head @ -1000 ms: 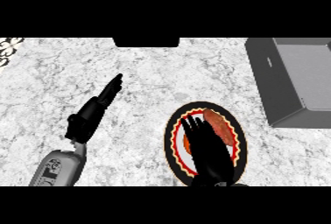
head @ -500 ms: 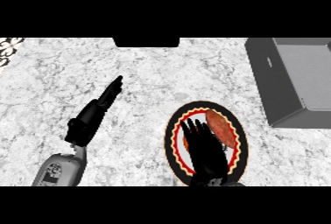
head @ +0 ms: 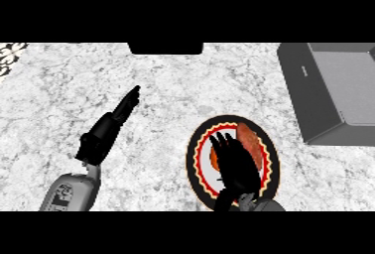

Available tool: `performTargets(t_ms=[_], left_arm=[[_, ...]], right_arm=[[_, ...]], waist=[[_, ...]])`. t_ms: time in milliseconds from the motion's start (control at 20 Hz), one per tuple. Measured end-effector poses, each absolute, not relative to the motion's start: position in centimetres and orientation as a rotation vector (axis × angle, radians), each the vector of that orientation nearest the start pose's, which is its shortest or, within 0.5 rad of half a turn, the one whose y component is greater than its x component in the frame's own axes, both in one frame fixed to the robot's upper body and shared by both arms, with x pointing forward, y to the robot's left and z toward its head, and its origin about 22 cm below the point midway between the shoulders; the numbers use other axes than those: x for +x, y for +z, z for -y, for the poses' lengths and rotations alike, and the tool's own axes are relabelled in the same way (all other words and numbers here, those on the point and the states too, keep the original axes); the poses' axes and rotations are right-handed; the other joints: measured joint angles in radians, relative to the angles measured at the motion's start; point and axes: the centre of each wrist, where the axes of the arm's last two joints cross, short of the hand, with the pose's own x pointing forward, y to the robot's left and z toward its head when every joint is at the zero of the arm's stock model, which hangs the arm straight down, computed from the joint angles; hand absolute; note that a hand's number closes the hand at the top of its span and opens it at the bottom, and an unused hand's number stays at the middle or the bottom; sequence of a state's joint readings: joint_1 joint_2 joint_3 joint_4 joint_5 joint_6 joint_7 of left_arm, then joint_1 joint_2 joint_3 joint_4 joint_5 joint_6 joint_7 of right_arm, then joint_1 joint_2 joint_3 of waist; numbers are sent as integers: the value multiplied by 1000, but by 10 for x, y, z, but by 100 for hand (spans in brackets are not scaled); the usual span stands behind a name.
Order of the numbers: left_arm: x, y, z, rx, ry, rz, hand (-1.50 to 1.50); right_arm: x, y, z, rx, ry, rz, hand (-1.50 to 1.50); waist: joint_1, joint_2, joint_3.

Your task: Pick the squash from the plate and place it in the cardboard box

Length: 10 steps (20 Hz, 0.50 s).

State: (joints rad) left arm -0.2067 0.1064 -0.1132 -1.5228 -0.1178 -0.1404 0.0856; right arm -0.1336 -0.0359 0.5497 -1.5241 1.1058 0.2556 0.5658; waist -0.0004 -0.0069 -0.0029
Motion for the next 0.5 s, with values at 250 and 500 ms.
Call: performTargets(t_ms=[250,500], left_arm=[[287,37,-207,-32,-453,1603,0],[286,38,-206,-35,-451,1601,0]], right_arm=[[239,9,100,-758,1321,1094,150],[239,7,105,-795,1340,1152,150]], waist=[[0,-5,-2],[2,-7,-3]])
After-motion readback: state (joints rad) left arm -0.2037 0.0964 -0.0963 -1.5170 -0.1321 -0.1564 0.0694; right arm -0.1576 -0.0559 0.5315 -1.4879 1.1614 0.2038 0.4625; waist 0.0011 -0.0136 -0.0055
